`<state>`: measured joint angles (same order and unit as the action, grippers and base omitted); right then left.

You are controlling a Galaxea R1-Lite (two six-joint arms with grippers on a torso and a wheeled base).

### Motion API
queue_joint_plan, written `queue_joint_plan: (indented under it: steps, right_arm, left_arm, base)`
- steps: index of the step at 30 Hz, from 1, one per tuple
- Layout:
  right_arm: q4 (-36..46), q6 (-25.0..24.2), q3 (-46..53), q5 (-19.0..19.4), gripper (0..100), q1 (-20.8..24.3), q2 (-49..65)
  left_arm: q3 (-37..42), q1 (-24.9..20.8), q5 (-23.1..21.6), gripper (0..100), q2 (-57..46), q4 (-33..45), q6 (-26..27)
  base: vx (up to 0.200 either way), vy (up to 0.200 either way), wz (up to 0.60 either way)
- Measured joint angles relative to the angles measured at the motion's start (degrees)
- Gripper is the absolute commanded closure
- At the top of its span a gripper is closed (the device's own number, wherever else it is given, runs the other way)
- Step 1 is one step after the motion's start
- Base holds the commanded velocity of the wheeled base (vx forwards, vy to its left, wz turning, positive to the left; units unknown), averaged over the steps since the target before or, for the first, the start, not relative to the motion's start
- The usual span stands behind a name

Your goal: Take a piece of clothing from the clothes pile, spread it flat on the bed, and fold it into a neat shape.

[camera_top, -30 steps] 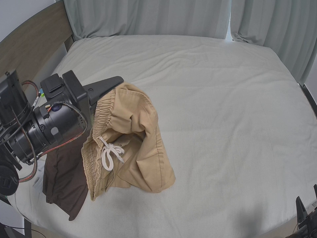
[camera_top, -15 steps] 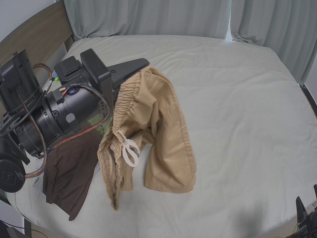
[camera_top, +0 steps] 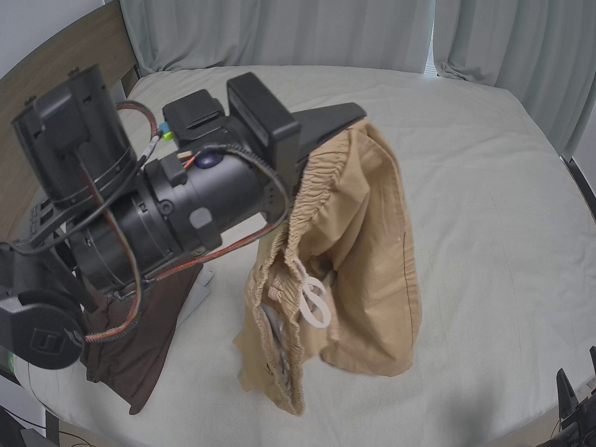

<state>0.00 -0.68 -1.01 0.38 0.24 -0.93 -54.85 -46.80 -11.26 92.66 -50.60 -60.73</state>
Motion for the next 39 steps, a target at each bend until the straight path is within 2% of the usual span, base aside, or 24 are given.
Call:
queue_joint_plan:
  steps: [8,13,19,28,39]
  right_arm:
    - [0.0,-0.1,0.0,0.0,0,0.0,0.0]
    - [0.0,-0.2,0.0,0.0,0,0.0,0.0]
    - [0.0,-0.1,0.0,-0.1,0,0.0,0.0]
    - [0.0,-0.1,0.0,-0.1,0,0.0,0.0]
    - [0.0,-0.1,0.0,0.0,0,0.0,0.0]
  left_arm:
    - [-6.4,-2.3,-0.4,100,3.1,5.0,-1.5]
    - [-8.5,-3.6,-2.8,100,4.3,6.6,-1.9]
    - [-11.1,-4.3,-3.3,100,6.4,8.4,-2.1]
    - [-15.6,-5.1,-3.4,100,10.4,8.6,-5.1]
    - [-21.0,-6.5,-3.4,100,16.1,9.0,-6.0]
  base:
    - [0.000,0.000,0.00]
    - [0.000,0.000,0.00]
    - [0.000,0.000,0.00]
    - [0.000,0.000,0.00]
    - [0.000,0.000,0.00]
